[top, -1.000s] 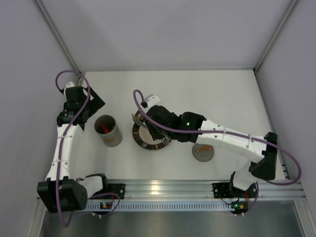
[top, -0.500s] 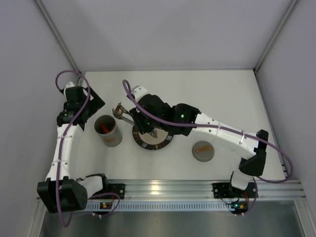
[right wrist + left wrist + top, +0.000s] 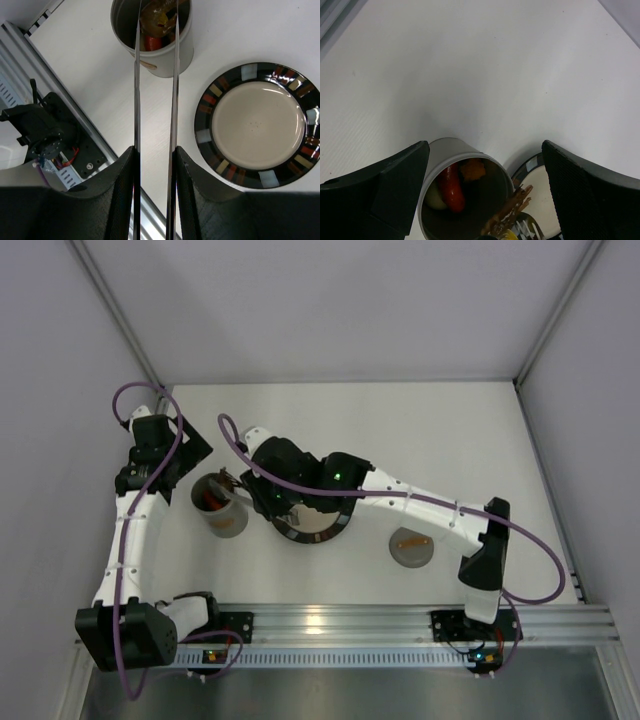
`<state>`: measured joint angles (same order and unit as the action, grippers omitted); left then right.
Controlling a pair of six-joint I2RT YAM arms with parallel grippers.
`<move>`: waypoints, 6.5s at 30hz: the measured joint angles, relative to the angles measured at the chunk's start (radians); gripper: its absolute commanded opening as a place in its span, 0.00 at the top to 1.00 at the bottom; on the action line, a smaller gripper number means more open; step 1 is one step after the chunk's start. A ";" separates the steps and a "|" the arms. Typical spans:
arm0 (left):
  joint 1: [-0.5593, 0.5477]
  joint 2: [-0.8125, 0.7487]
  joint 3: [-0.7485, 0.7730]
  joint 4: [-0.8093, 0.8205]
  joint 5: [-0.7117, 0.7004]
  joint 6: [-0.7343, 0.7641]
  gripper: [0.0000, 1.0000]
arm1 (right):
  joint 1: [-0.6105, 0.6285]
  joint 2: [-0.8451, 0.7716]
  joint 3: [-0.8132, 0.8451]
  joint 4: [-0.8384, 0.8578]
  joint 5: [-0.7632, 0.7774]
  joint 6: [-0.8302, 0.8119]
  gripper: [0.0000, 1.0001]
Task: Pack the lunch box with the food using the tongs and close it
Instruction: Place the fake food in the packing box, then place the clamp at the center of the board, then pick up the box lid from the center of the board.
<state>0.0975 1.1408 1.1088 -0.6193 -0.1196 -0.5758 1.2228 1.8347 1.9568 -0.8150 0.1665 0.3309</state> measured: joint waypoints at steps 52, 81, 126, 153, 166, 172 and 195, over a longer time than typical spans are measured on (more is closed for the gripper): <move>0.000 0.000 0.000 0.000 0.000 0.000 0.01 | -0.099 -0.239 -0.320 0.042 0.043 0.008 0.55; 0.000 0.000 0.000 0.001 0.012 0.000 0.01 | -0.726 -0.211 -0.837 0.343 0.115 0.135 0.41; -1.161 0.492 0.287 0.148 0.018 0.320 0.03 | -1.126 -0.774 -0.831 0.266 -0.039 0.155 0.15; -1.283 0.905 0.431 0.403 0.148 0.481 0.35 | -1.187 -0.804 -0.879 0.245 -0.117 0.133 0.25; -1.302 0.962 0.448 0.397 0.071 0.504 0.49 | -1.189 -0.810 -0.904 0.244 -0.130 0.125 0.27; -1.302 0.965 0.448 0.398 0.055 0.505 0.50 | -1.189 -0.813 -0.915 0.246 -0.136 0.123 0.27; -1.302 0.996 0.454 0.417 0.048 0.524 1.00 | -1.189 -0.821 -0.936 0.245 -0.139 0.122 0.28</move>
<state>-1.2041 2.1365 1.5623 -0.2028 -0.0719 -0.0521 0.0338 1.0142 1.0206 -0.5705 0.0277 0.4526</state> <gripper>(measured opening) 0.057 0.727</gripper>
